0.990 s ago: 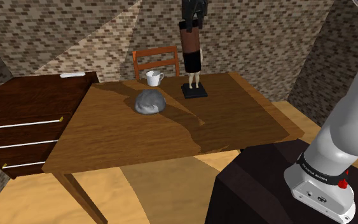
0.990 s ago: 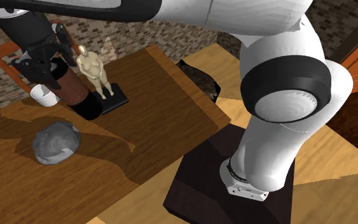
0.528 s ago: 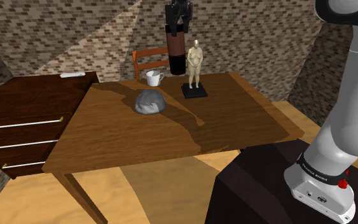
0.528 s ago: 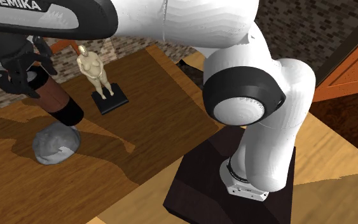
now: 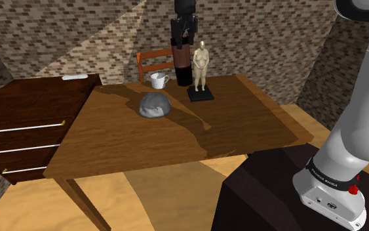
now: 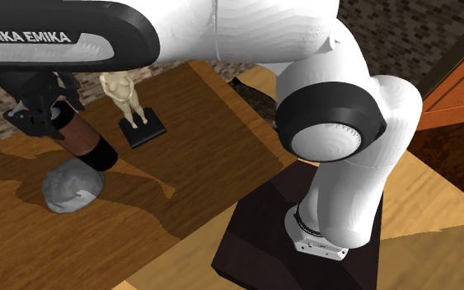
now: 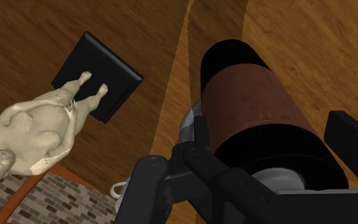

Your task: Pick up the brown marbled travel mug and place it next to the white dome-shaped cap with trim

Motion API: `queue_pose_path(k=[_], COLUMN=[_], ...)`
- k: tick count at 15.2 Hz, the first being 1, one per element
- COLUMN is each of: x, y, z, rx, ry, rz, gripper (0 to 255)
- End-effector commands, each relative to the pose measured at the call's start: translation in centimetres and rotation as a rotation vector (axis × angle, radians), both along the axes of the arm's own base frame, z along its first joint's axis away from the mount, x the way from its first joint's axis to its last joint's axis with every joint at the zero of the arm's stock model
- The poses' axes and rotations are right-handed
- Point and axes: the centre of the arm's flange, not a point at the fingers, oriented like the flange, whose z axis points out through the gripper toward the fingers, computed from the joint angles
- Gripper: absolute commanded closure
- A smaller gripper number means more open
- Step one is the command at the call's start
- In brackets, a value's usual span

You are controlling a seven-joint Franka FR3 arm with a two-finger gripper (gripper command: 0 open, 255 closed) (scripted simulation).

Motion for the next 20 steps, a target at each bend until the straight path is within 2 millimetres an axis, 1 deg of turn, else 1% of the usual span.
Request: queue_pose_path(k=[1, 20], x=[0.0, 0.0], y=[0.0, 0.0], z=[-1.0, -11.1], rx=[0.000, 0.000], ry=[-0.002, -0.002], rz=[0.000, 0.000], gripper=[255, 255])
